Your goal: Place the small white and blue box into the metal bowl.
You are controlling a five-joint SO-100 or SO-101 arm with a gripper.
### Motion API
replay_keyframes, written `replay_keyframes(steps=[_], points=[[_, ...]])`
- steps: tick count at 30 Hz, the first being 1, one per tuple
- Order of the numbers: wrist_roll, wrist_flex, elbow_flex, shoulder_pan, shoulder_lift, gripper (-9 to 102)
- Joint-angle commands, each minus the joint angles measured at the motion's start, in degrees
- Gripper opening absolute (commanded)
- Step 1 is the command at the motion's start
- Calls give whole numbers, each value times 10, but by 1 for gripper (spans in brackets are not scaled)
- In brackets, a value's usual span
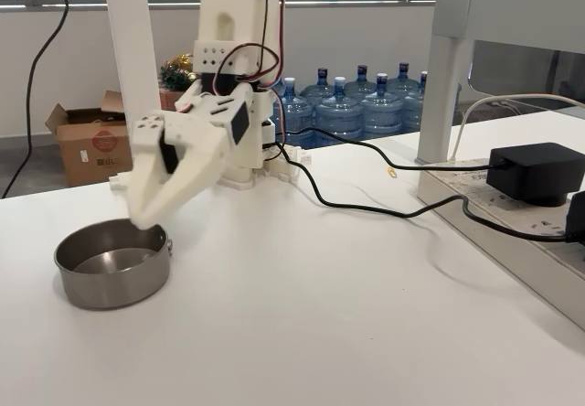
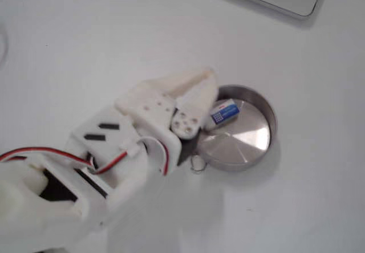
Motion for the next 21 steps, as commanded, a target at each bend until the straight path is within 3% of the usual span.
replay_keyframes(steps=[1, 4, 8, 16, 21], points=[[-6, -4, -1, -74, 19, -4], [-40, 0, -2, -150, 35, -4], [-166, -2, -5, -221, 53, -4], [-567, 10, 15, -359, 178, -4], [-803, 117, 137, -427, 365, -4]])
